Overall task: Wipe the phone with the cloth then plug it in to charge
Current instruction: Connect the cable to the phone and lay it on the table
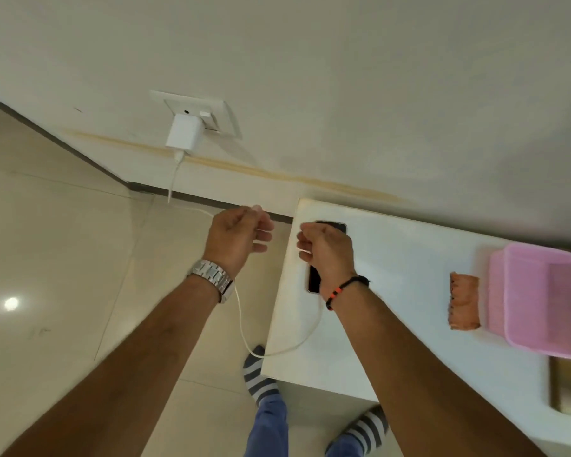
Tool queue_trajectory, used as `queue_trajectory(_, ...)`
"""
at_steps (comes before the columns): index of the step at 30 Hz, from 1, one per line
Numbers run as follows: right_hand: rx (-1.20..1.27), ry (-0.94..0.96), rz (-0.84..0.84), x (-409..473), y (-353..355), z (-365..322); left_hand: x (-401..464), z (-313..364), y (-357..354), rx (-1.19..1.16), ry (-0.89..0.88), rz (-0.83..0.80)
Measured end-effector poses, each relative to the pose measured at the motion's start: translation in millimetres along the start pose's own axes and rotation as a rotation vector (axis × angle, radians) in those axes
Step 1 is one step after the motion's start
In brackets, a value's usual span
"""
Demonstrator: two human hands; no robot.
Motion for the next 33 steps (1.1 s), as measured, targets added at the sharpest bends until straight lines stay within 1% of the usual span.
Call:
queue_trajectory(6, 0.027, -0.059, 0.153, -18, 92, 32, -13, -59, -38, -0.009, 0.152, -0.007)
queue_trajectory(13, 0.099, -0.143, 0.224, -39, 144, 74, -27, -102, -60, -0.021, 0.275, 0.028)
queue_trajectory(21, 0.119, -0.181, 0.225, -55, 160, 103, -40, -125, -67, 0.040, 0.306, 0.041)
queue_trajectory(33, 0.092, -0.200, 0.201, -59, 154, 116, -49, -135, -67, 0.112, 0.304, 0.045)
Point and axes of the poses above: each hand's wrist, its own x-axis towards the middle knuckle, its own y-axis out of the back of the hand, z = x × y, the point moved 5 cm from there along x, towards the middle knuckle, and after that the axes turned 10 degrees about -z, right-handed, at the moved point
